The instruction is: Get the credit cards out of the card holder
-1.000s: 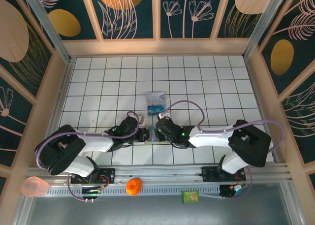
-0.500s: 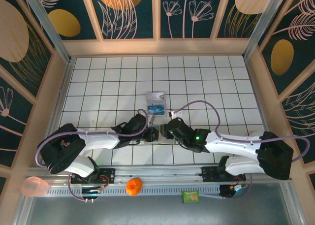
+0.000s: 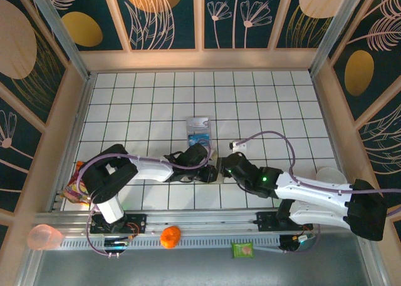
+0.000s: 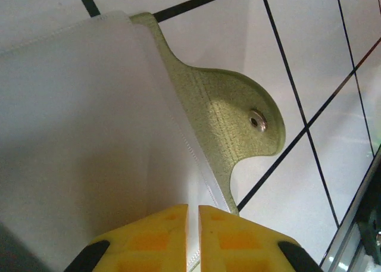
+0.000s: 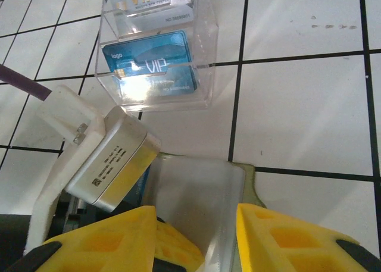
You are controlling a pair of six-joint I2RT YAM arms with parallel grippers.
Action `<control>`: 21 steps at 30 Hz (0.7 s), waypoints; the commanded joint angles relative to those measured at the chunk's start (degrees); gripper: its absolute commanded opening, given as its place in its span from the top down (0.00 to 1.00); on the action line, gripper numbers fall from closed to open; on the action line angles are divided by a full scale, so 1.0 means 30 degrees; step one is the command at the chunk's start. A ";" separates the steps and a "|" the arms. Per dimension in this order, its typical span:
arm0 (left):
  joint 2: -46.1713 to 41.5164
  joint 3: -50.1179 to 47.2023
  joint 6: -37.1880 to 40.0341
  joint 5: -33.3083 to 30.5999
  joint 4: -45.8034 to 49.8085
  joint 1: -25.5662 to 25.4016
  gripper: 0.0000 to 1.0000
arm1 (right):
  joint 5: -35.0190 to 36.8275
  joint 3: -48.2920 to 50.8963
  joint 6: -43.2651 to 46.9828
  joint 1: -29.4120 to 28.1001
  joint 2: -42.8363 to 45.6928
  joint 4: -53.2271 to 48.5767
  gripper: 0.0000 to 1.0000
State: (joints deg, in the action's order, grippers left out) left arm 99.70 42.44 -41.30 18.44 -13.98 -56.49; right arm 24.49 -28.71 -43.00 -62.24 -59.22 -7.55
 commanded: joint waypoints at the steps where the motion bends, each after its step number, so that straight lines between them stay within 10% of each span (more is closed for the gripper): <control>1: -0.1365 -0.0455 0.0346 -0.0812 0.0563 -0.0038 0.81 | 0.0389 0.0283 -0.0446 0.0221 0.0174 -0.0132 0.61; 11: -0.7409 -0.4736 -0.1023 -0.5043 -0.0193 0.1287 0.68 | -0.8385 -0.0035 0.1298 0.2458 -0.2232 0.3996 0.78; 21: -0.8141 -0.6232 -0.0509 -0.5788 -0.0361 0.2402 0.69 | -0.9365 -0.0611 0.0623 0.2759 -0.6250 0.3031 0.93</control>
State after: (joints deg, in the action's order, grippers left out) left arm 76.31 24.25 -43.13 2.59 -14.59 -50.11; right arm -3.14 -29.12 -40.16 -54.74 -75.88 3.07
